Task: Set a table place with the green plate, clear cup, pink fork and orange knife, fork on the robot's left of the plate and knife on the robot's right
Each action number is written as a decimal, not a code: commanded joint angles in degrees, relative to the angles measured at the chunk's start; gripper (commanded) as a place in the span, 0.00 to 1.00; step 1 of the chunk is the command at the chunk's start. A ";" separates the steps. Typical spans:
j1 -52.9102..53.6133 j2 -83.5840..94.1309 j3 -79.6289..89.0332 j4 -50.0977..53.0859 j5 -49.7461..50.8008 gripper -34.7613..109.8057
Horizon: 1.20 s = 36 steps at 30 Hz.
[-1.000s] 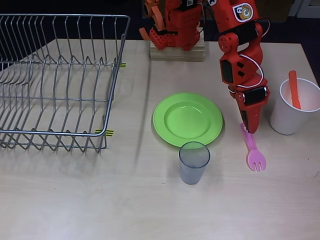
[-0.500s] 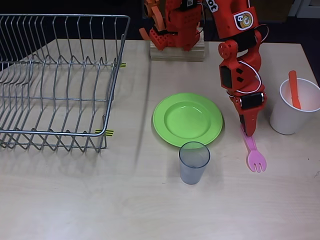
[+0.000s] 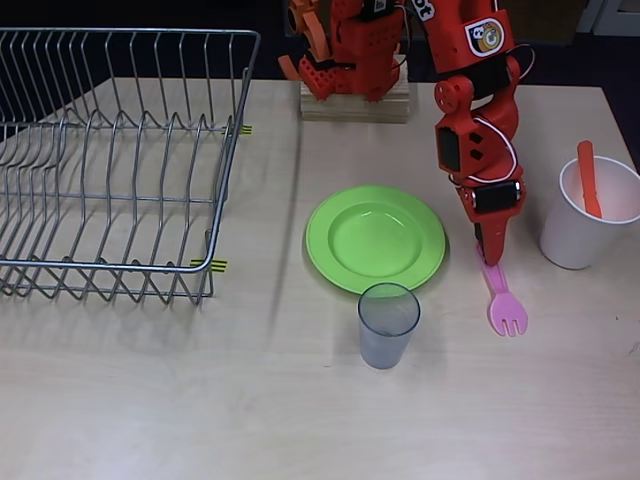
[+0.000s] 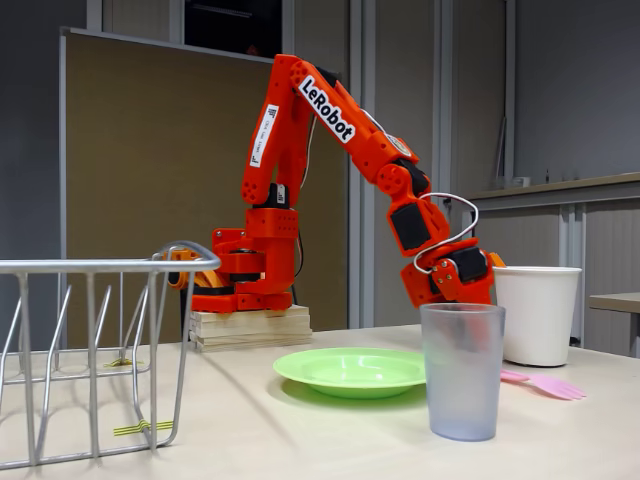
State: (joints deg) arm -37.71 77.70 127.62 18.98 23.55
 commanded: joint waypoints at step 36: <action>-1.93 16.79 8.26 13.89 -2.20 0.26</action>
State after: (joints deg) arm -39.29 91.32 137.72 31.03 24.26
